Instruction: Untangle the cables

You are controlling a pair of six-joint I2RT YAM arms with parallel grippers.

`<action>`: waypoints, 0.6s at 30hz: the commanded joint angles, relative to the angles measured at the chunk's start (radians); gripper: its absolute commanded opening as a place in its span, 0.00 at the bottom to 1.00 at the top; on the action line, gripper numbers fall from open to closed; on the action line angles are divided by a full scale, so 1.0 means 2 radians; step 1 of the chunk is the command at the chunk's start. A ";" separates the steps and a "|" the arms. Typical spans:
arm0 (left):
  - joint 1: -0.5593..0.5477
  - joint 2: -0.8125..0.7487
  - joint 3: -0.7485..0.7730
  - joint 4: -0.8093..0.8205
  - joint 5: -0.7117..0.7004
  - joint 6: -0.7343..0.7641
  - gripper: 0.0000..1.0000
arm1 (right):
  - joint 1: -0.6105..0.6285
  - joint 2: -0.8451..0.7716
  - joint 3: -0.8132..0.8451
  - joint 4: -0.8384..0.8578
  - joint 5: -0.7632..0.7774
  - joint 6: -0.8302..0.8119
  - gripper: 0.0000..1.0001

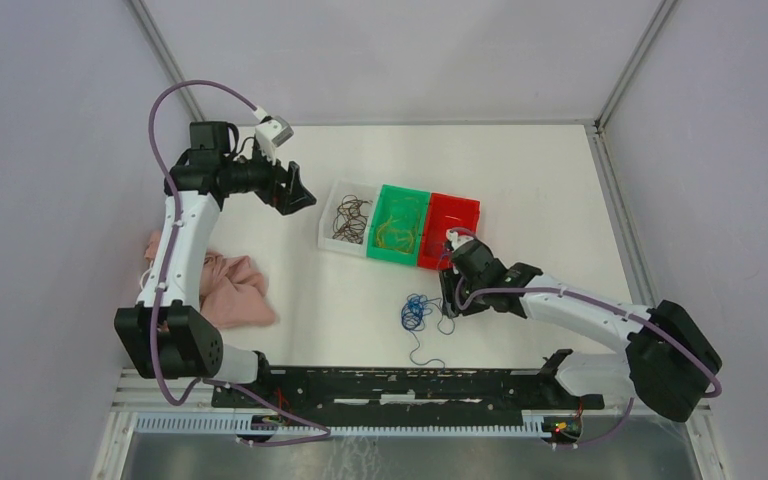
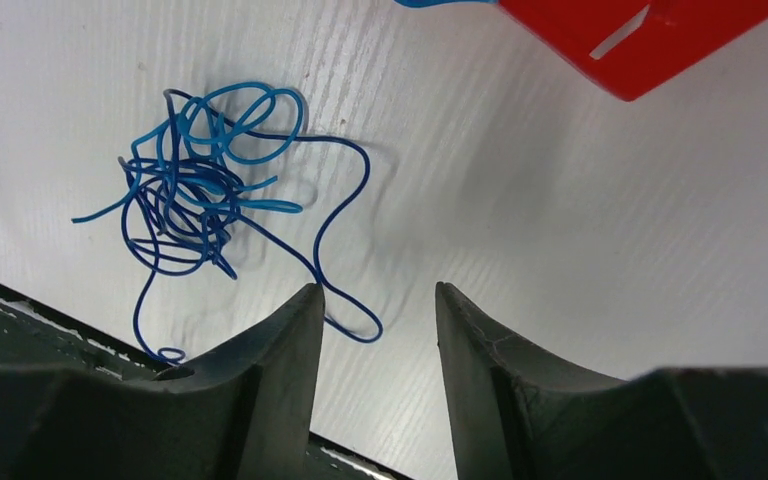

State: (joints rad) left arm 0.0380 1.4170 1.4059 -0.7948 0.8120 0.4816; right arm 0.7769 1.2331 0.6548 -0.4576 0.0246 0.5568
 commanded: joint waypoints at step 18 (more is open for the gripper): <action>0.003 -0.025 0.010 -0.010 0.002 0.012 0.99 | 0.003 0.005 -0.069 0.139 -0.038 0.067 0.36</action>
State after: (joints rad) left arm 0.0380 1.4105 1.4055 -0.8158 0.8116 0.4889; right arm 0.7769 1.2469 0.5003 -0.2195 -0.0528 0.6624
